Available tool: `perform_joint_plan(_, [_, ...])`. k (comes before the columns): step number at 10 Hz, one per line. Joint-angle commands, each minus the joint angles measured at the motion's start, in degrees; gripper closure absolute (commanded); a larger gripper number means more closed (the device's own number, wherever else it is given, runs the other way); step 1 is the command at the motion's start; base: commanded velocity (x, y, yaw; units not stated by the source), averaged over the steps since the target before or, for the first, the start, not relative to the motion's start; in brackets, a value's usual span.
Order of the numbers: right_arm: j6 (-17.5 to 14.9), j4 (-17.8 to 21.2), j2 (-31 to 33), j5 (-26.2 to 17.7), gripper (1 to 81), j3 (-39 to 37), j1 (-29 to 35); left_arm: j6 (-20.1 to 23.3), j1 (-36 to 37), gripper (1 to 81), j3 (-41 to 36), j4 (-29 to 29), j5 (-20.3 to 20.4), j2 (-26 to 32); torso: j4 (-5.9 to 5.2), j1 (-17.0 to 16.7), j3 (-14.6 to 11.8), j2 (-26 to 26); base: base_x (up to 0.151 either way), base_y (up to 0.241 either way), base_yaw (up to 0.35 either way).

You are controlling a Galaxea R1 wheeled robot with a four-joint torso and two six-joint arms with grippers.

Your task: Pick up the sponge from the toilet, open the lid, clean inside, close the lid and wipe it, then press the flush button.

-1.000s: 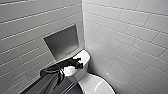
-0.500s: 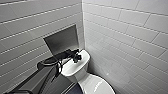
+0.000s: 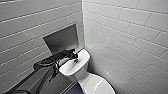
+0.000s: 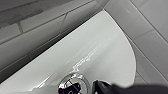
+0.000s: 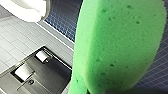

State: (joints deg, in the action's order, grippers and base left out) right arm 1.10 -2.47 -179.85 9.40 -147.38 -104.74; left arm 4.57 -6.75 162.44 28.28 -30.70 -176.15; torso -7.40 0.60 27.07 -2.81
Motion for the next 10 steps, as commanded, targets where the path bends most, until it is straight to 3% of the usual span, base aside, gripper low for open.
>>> perform_joint_plan(1, [-0.21,-0.6,-1.24,-5.36,81.1,1.23,-3.33,0.17,10.4,81.1,0.24,-1.03,-1.3,-0.08,0.0,0.0,-0.13,0.0,0.0,0.0,0.0])
perform_joint_plan(10, [-0.22,-1.13,-1.33,-5.36,81.1,1.41,-3.42,0.26,4.51,81.1,2.45,-4.64,0.72,-0.61,0.0,0.05,0.48,0.05,0.0,0.0,0.0])
